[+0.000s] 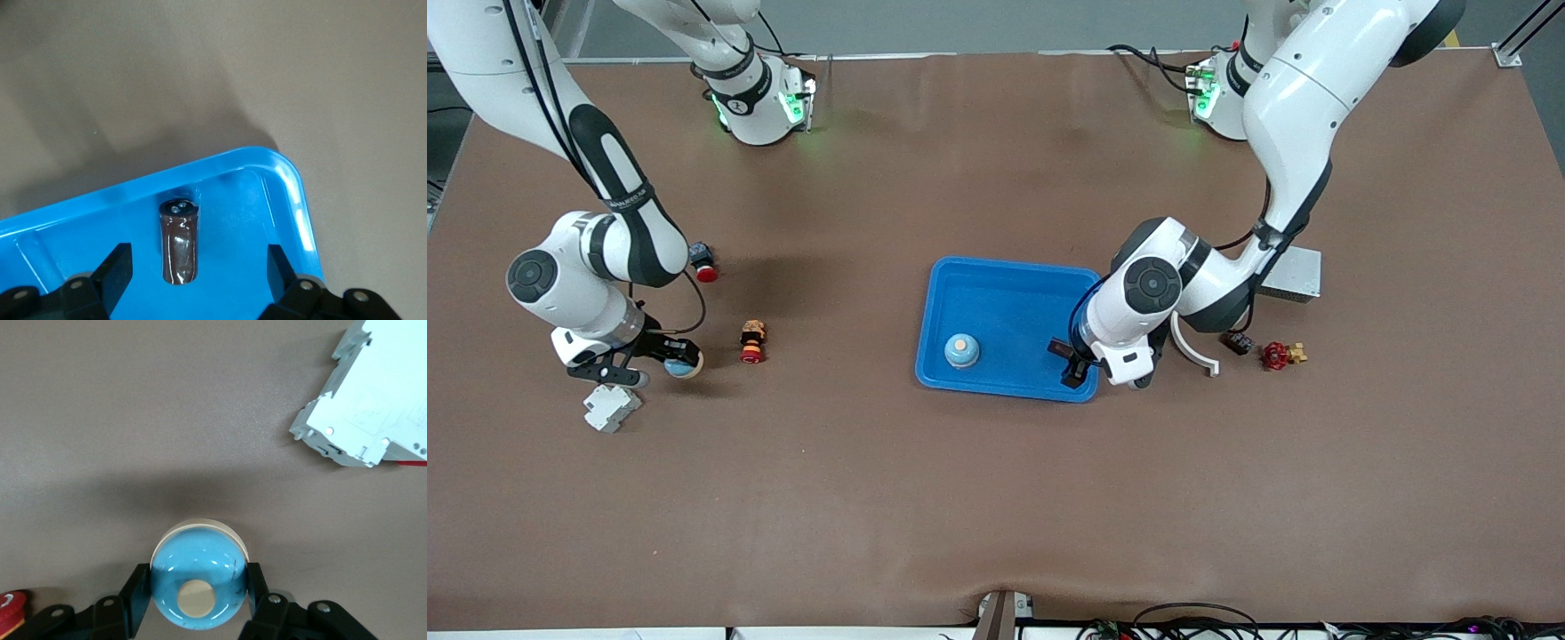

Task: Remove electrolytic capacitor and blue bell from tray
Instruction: 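Grasp the second capacitor with the left gripper while the right gripper releases the bell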

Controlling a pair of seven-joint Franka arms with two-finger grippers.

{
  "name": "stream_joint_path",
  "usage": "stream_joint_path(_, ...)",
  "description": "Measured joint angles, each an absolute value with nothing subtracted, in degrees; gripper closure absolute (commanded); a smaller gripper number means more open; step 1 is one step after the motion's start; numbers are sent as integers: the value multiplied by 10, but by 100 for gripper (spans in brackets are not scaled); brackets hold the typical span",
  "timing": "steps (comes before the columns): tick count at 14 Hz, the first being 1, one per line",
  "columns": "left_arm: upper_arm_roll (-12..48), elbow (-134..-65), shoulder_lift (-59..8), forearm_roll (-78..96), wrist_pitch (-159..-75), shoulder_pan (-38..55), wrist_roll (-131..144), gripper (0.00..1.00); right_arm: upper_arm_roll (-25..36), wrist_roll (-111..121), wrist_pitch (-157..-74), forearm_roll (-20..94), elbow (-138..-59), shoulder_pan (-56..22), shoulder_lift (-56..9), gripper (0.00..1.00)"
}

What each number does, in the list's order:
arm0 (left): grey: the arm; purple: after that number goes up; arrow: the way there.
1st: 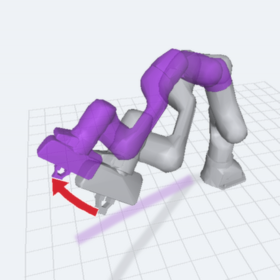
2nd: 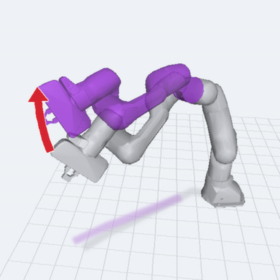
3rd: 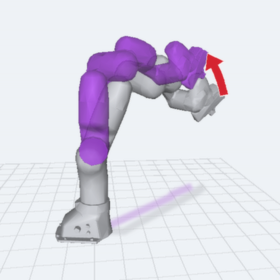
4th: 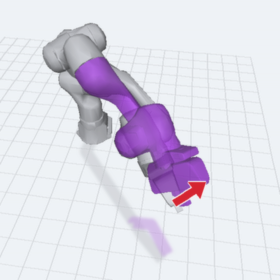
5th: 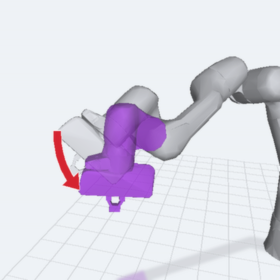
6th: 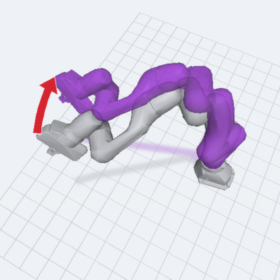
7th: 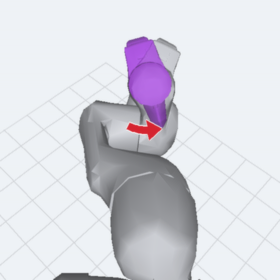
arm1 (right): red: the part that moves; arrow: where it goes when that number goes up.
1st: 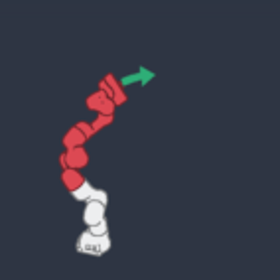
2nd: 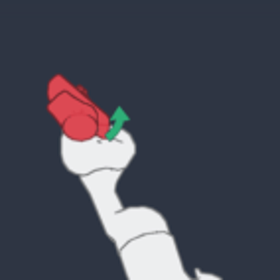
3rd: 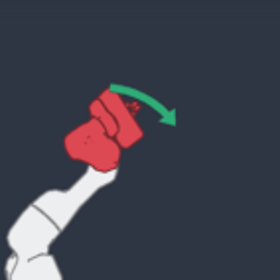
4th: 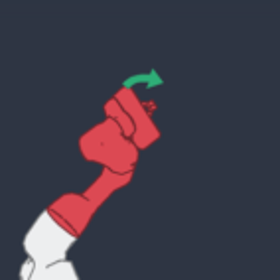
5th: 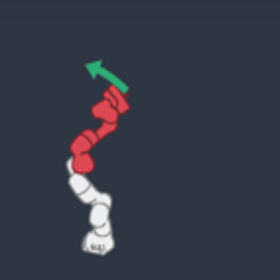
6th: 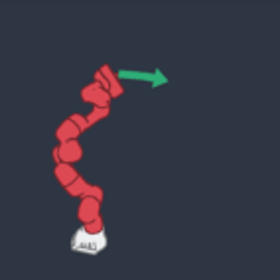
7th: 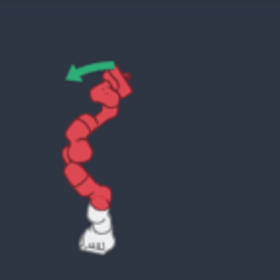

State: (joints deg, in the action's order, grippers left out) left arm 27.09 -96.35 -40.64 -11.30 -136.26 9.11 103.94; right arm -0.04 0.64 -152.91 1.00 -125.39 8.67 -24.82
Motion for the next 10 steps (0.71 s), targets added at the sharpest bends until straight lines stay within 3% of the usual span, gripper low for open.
stream_joint_path(8, 266, -963, -428, -126, -1398, 92, 1039, 12, -5, 7, -1544, 10, -1254, 95, -258, 0)
stream_joint_path(10, 264, -963, -434, -126, -1414, 93, 1039, 11, -12, 1, -1515, 10, -1243, 85, -249, 0)
